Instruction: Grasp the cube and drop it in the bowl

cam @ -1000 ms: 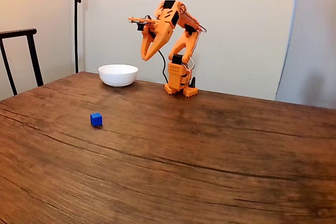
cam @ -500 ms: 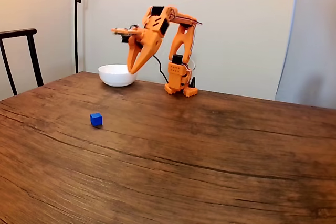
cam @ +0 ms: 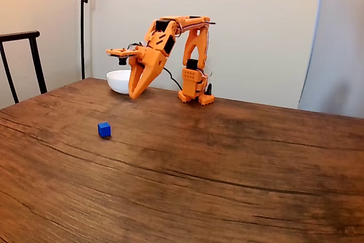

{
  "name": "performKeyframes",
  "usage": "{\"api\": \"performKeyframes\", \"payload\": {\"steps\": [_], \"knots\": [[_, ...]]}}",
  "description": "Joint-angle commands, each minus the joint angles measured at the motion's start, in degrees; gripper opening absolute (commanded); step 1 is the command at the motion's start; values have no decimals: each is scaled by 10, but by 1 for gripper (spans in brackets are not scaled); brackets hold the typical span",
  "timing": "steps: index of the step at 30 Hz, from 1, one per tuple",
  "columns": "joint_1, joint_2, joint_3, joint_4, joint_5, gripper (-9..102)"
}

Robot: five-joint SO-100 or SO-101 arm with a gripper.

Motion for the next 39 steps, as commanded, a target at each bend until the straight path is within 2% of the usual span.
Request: {"api": "performKeyframes", "payload": {"steps": [1, 12, 19, 25, 32, 39], "knots": [[-4, -8, -26, -34, -4, 0], [-4, -83, -27, -104, -40, 16], [-1, -120, -27, -171, -47, 35], [-4, -164, -46, -177, -73, 46], [-4, -244, -141, -177, 6, 49], [-2, -307, -172, -177, 10, 48]]}}
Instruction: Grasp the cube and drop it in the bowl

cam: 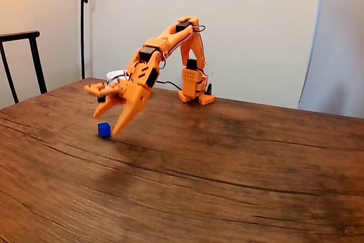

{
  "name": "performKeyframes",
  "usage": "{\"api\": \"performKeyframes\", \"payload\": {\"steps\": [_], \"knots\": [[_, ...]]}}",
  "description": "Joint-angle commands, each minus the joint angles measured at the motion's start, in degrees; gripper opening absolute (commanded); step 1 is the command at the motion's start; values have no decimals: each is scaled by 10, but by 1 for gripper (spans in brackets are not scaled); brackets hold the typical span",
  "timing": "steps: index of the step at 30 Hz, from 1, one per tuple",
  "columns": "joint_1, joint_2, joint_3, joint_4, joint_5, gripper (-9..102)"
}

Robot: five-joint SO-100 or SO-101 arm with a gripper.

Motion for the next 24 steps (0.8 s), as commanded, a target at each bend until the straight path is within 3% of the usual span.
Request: {"api": "performKeyframes", "payload": {"steps": [1, 12, 24], "knots": [[-1, 1, -25, -10, 4, 48], [10, -3, -11, -4, 22, 48], [29, -4, 6, -4, -25, 48]]}}
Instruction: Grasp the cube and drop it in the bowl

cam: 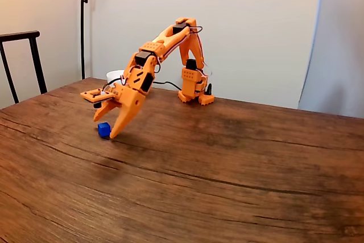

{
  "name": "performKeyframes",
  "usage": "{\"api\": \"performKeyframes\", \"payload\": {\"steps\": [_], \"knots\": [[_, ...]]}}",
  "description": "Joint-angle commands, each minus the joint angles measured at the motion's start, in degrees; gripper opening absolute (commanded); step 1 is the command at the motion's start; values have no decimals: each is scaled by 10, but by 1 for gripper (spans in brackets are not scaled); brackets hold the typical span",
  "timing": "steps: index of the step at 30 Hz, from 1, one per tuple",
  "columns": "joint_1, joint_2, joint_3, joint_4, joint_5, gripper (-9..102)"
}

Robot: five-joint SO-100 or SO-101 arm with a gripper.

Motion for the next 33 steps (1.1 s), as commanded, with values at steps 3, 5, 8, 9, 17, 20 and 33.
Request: {"api": "performKeyframes", "payload": {"steps": [3, 5, 8, 9, 17, 20, 33], "knots": [[4, 6, 0, -4, -12, 48], [4, 6, 15, -4, -38, 48], [0, 7, 34, -9, -67, 48], [-1, 7, 34, -10, -69, 48], [3, 7, 28, -10, -69, 47], [3, 7, 28, -10, -69, 44], [8, 6, 27, -10, -70, 36]]}}
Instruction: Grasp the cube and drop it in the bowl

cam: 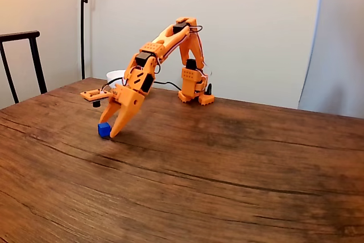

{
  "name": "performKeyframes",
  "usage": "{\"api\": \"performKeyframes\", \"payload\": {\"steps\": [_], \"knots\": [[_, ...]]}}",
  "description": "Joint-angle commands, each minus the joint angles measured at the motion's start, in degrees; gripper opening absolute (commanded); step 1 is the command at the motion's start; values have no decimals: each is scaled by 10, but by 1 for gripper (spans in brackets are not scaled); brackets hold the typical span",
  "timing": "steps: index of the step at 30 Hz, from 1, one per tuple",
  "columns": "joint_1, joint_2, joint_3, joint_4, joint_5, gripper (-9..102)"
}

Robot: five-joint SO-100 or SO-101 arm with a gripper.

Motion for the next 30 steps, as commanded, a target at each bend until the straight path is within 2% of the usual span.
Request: {"api": "performKeyframes", "payload": {"steps": [1, 13, 19, 30], "knots": [[2, 4, -6, -1, -4, 36], [-1, 4, -6, -1, 2, 35], [-4, 4, -6, -1, 3, 25], [-4, 3, 2, 0, 1, 14]]}}
